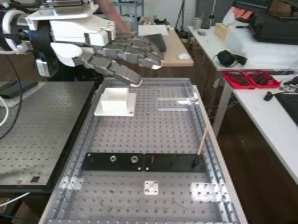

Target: Grab the smaller nut and place it in the white container

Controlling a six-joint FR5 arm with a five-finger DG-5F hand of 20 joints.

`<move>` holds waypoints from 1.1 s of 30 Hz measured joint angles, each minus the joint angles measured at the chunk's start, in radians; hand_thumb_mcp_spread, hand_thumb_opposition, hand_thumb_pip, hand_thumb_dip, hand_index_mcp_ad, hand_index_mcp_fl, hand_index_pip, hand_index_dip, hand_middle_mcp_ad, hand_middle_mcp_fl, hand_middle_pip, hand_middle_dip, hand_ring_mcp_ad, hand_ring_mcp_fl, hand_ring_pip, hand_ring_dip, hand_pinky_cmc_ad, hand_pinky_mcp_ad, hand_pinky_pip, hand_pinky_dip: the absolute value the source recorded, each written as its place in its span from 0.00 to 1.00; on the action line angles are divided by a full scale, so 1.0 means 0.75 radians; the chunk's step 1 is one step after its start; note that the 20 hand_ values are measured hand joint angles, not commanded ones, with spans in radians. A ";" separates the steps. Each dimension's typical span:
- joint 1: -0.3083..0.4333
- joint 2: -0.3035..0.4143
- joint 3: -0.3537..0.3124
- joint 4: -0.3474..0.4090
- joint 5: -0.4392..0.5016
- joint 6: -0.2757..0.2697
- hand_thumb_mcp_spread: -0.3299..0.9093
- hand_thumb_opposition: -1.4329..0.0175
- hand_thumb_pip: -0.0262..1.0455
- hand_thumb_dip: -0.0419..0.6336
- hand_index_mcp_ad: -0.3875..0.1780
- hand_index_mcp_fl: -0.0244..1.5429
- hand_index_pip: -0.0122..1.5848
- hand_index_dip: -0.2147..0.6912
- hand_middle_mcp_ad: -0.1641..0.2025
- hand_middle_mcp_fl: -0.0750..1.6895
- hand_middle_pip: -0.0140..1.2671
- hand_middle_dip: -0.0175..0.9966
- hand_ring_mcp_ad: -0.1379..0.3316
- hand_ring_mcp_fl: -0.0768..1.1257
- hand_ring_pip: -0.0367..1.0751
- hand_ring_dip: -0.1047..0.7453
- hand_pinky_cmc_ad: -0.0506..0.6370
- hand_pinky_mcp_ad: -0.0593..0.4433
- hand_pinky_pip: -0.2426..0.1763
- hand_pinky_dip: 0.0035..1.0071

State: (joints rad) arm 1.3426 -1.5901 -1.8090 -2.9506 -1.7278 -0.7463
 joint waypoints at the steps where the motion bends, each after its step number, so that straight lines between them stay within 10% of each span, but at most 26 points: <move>1: 0.000 0.001 0.001 -0.004 0.000 -0.002 0.53 0.47 0.65 0.36 0.44 0.02 0.23 0.50 0.54 0.06 0.11 0.25 0.53 0.06 0.11 0.27 0.59 0.70 0.47 0.22; 33: 0.002 0.024 0.022 -0.067 -0.037 -0.015 0.53 0.47 0.63 0.36 0.46 0.06 0.09 0.54 0.54 0.07 0.11 0.25 0.54 0.06 0.11 0.27 0.59 0.70 0.47 0.22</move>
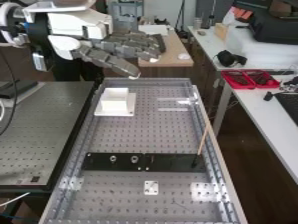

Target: Grab the smaller nut and place it in the white container

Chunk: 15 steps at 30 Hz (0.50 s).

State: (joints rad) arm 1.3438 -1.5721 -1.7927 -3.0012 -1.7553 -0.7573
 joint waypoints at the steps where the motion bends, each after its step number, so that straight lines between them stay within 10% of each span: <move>1: 0.001 0.001 -0.001 0.000 0.001 0.000 0.53 0.47 0.63 0.36 0.46 0.06 0.09 0.54 0.54 0.07 0.11 0.25 0.54 0.06 0.11 0.27 0.59 0.70 0.47 0.22; 15: 0.011 0.006 -0.008 0.011 0.014 0.005 0.53 0.47 0.63 0.34 0.46 0.06 0.09 0.55 0.54 0.07 0.11 0.25 0.54 0.06 0.11 0.27 0.60 0.70 0.47 0.22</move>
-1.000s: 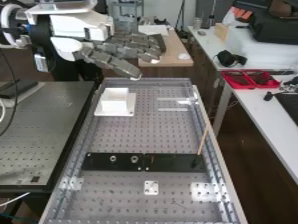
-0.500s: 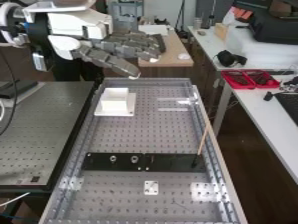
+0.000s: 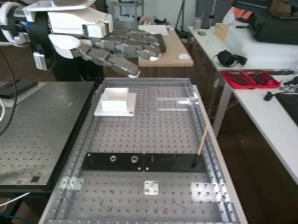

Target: Grab the smaller nut and place it in the white container

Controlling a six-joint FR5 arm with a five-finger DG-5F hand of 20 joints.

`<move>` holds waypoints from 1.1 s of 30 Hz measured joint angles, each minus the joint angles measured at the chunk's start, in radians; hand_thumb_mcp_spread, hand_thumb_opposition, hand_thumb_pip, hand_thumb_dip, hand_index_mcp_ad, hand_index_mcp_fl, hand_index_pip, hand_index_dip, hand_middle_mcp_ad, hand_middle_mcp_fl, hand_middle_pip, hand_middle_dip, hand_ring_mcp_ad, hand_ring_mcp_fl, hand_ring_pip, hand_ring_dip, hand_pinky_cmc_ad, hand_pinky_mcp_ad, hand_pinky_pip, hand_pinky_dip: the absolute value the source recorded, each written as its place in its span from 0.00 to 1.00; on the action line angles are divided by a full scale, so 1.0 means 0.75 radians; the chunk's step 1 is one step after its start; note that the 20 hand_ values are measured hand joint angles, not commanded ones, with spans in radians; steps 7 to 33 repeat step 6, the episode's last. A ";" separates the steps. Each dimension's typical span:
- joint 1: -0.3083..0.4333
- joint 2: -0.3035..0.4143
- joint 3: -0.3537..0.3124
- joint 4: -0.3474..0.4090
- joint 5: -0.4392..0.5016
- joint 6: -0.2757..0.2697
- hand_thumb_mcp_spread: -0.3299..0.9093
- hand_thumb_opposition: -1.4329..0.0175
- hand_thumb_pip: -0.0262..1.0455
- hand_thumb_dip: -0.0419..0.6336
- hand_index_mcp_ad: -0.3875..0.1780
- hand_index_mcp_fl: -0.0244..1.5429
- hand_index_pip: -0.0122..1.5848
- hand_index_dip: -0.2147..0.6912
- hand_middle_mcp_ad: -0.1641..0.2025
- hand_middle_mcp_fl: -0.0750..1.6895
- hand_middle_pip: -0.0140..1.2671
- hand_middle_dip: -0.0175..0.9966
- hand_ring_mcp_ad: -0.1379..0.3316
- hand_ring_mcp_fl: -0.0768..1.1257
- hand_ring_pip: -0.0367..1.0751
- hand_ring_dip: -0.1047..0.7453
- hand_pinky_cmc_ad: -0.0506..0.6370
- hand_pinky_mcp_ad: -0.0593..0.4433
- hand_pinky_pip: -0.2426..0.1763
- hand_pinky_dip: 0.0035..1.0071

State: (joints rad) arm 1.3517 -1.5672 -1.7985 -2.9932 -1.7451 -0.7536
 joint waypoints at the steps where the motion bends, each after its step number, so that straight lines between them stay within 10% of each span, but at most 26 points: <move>1: 0.001 0.001 0.000 0.002 0.003 0.002 0.53 0.47 0.63 0.34 0.46 0.06 0.09 0.55 0.54 0.07 0.11 0.25 0.54 0.06 0.11 0.27 0.60 0.70 0.47 0.22; 33: 0.001 0.002 -0.005 0.011 0.010 0.011 0.53 0.47 0.63 0.34 0.46 0.06 0.09 0.55 0.54 0.07 0.11 0.25 0.54 0.06 0.11 0.27 0.60 0.70 0.47 0.22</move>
